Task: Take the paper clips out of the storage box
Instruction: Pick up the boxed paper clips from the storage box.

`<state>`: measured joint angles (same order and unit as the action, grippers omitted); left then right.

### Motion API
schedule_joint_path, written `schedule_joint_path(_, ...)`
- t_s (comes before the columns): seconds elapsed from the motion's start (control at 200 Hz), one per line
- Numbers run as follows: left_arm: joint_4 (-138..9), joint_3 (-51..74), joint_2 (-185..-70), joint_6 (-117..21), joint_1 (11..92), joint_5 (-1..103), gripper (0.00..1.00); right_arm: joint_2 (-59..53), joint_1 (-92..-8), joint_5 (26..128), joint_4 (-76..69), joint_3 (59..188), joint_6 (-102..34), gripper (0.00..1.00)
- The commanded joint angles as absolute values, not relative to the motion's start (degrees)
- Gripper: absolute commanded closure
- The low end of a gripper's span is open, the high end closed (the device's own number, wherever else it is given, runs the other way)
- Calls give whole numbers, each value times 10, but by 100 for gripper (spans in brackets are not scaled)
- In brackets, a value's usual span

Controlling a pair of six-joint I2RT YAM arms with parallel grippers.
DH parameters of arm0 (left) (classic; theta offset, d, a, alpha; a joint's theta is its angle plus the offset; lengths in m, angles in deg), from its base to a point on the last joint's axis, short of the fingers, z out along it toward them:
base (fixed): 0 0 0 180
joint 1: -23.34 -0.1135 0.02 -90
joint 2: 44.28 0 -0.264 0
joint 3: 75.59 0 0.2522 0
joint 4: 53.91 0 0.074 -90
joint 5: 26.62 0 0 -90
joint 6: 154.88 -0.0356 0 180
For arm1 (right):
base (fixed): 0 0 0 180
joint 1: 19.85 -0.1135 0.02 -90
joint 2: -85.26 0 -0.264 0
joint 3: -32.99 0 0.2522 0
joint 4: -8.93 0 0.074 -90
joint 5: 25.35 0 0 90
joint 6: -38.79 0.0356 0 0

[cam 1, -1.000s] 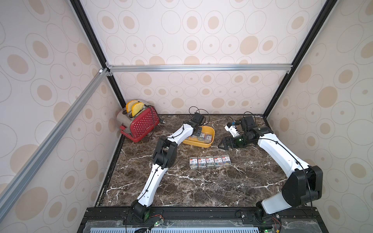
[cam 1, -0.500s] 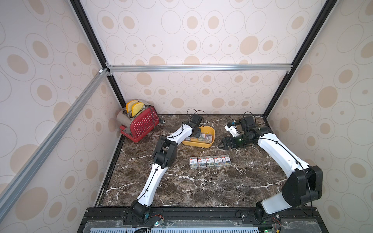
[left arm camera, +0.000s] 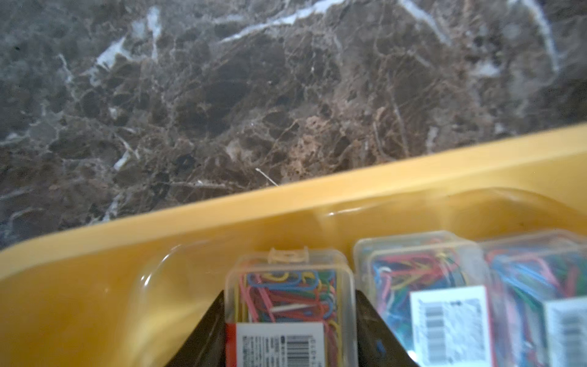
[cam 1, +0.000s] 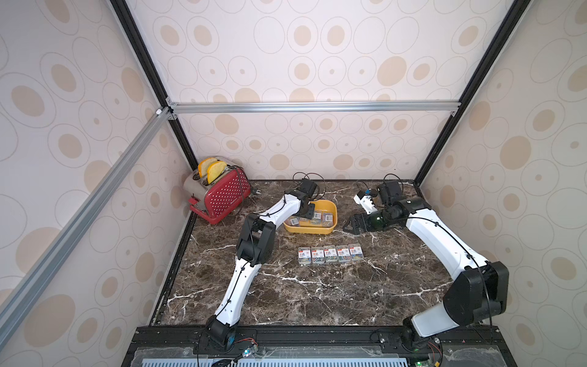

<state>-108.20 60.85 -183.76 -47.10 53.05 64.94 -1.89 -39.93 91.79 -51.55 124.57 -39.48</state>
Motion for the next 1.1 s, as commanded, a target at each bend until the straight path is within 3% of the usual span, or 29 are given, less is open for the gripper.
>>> schedule_joint_path(0.0,-1101,615,-1760,-481,529,604,61,-9,-402,926,-508,1265,-395,0)
schedule_joint_path(0.185,-1095,579,-1700,-462,524,534,61,-3,-402,943,-497,1261,-389,0)
schedule_joint_path(0.336,-1044,499,-1632,-404,510,416,61,11,-402,979,-470,1241,-378,0)
schedule_joint_path(0.671,-732,280,-1480,-129,506,228,62,58,-402,1188,-236,1141,-231,0)
schedule_joint_path(0.861,-485,168,-1420,78,507,218,62,58,-402,1240,-90,1107,-84,0)
schedule_joint_path(1.097,-397,126,-1384,157,518,245,62,33,-402,1262,74,1091,76,0)
